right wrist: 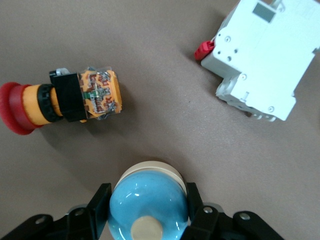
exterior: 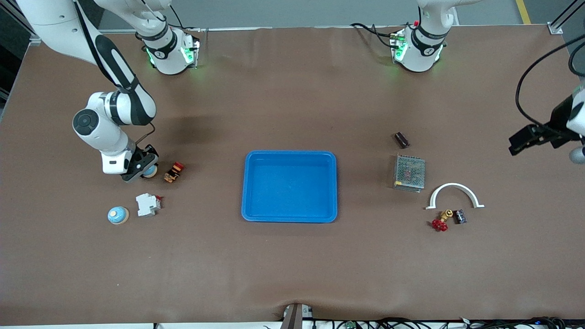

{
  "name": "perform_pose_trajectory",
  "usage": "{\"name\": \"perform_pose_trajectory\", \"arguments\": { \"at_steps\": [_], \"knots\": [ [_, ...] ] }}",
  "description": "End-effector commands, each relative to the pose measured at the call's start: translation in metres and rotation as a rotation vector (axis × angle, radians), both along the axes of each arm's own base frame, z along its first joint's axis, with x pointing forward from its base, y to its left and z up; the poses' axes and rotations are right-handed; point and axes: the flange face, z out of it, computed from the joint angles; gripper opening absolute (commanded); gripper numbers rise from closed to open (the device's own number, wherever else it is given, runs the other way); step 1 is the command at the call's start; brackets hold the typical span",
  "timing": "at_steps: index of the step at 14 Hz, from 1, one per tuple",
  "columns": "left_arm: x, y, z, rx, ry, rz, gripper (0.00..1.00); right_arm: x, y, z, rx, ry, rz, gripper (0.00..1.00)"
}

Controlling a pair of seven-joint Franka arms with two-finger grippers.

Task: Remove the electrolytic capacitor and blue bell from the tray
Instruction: 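Lower the bell beside the red button and open the right gripper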

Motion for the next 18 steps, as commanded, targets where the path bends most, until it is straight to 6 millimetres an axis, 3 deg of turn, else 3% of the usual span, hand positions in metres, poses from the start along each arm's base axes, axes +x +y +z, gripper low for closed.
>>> {"name": "perform_pose_trajectory", "arguments": {
  "at_steps": [1,4,5,6,7,12,14,18],
  "knots": [
    [-0.024,0.003,0.006,-0.007,0.025,-0.027,1.0,-0.005,-0.001,0.002,0.01,-0.009,0.007,0.49],
    [-0.031,-0.004,0.029,-0.047,0.026,-0.031,1.0,-0.005,-0.002,-0.001,0.011,-0.008,0.005,0.5],
    [-0.031,-0.003,0.037,-0.059,0.013,-0.024,1.0,-0.004,-0.001,0.0,0.011,-0.017,0.005,0.57],
    [-0.034,-0.003,0.039,-0.06,0.024,-0.021,1.0,-0.004,-0.001,0.0,0.011,-0.017,0.005,0.89],
    [-0.032,-0.006,0.044,-0.06,0.016,-0.015,1.0,-0.003,-0.001,0.0,0.011,-0.018,0.004,1.0],
    [-0.024,-0.004,0.043,-0.057,0.02,-0.033,1.0,0.003,0.001,0.006,0.011,-0.034,-0.004,1.0],
    [-0.022,-0.003,0.051,-0.06,0.001,-0.032,1.0,0.01,0.001,0.011,0.011,-0.049,-0.012,1.0],
    [-0.022,-0.003,0.049,-0.057,0.004,-0.029,1.0,0.02,0.017,0.02,0.023,-0.072,-0.123,1.0]
  ]
}}
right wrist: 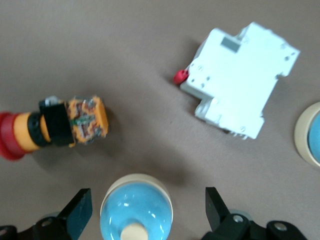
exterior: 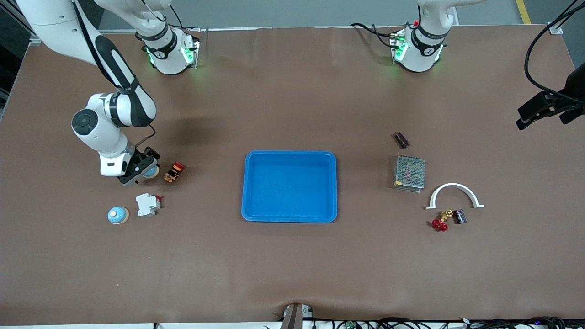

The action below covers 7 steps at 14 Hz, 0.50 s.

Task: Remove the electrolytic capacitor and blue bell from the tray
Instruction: 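Lower the bell beside the red button and open the right gripper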

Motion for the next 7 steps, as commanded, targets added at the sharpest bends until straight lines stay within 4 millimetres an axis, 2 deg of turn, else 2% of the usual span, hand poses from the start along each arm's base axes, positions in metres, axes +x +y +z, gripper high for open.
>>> {"name": "perform_pose_trajectory", "arguments": {
  "at_steps": [1,4,7],
  "knots": [
    [0.001,0.0,0.005,-0.013,0.008,-0.018,1.0,0.007,0.015,0.012,0.024,-0.025,-0.117,1.0],
    [0.001,0.0,0.004,-0.011,0.011,-0.022,1.0,0.018,0.026,0.026,0.044,-0.057,-0.238,1.0],
    [-0.003,-0.003,0.004,-0.011,0.029,-0.025,1.0,0.032,0.044,0.048,0.053,-0.057,-0.285,1.0]
  ]
}}
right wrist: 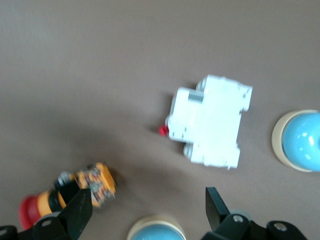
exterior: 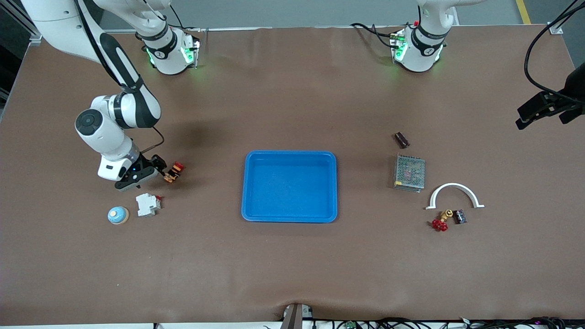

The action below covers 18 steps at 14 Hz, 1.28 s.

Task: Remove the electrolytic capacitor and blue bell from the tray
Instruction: 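Lower the bell beside the red button and open the right gripper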

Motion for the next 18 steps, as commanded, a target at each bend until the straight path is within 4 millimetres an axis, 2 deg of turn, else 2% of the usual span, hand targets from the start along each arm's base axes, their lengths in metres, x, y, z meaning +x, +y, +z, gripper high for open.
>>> {"name": "perform_pose_trajectory", "arguments": {
  "at_steps": [1,4,6,8,12,14,16,18],
  "knots": [
    [-0.001,-0.004,0.004,-0.011,0.017,-0.025,1.0,0.013,0.011,0.03,0.01,0.028,-0.042,1.0],
    [0.0,-0.002,0.007,-0.016,0.01,-0.021,1.0,0.042,0.026,0.083,-0.004,0.141,-0.065,1.0],
    [0.001,0.0,0.005,-0.018,0.01,-0.021,1.0,0.064,0.027,0.129,-0.015,0.221,-0.105,1.0],
    [0.001,-0.007,0.005,-0.017,0.011,-0.029,1.0,0.077,0.025,0.176,-0.025,0.265,-0.169,1.0],
    [0.001,-0.009,0.004,-0.018,0.015,-0.04,1.0,0.086,0.005,0.255,-0.04,0.298,-0.223,1.0],
    [0.002,-0.015,0.0,-0.018,0.021,-0.047,1.0,0.086,-0.008,0.285,-0.041,0.309,-0.245,1.0],
    [0.003,-0.017,0.001,-0.019,0.019,-0.038,1.0,0.088,-0.033,0.318,-0.028,0.269,-0.288,1.0],
    [0.002,-0.016,0.001,-0.019,0.019,-0.032,1.0,0.087,-0.049,0.348,-0.013,0.235,-0.315,1.0]
  ]
}}
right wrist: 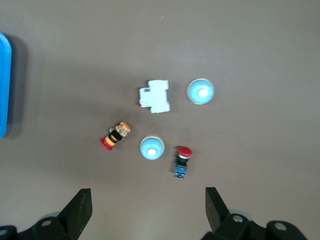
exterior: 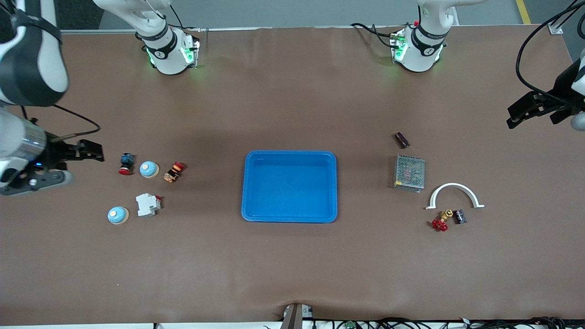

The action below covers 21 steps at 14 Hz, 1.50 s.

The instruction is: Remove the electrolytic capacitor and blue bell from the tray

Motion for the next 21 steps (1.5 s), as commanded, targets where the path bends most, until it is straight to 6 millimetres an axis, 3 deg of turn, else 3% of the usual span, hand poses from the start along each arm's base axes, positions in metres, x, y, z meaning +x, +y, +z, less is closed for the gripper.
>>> {"name": "perform_pose_trajectory", "arguments": {
  "at_steps": [1,4,6,10,14,21],
  "knots": [
    [0.001,0.002,0.006,-0.019,0.004,0.0,1.0,0.001,-0.023,0.044,0.008,-0.052,-0.053,1.0],
    [-0.002,0.005,0.014,-0.018,-0.012,0.001,1.0,-0.004,-0.028,0.071,0.006,-0.102,-0.076,1.0],
    [-0.002,0.004,0.019,-0.019,-0.022,-0.001,1.0,-0.014,-0.019,0.089,0.007,-0.126,-0.209,1.0],
    [0.0,0.0,0.016,-0.006,-0.019,-0.006,1.0,-0.031,-0.006,0.083,0.005,-0.069,-0.199,1.0],
    [0.001,0.001,0.014,-0.005,-0.012,-0.012,1.0,-0.076,-0.005,0.071,0.005,-0.158,-0.202,1.0],
    [-0.001,0.002,0.011,-0.005,0.009,-0.005,1.0,-0.076,-0.001,0.085,0.034,-0.205,-0.26,1.0]
  ]
}}
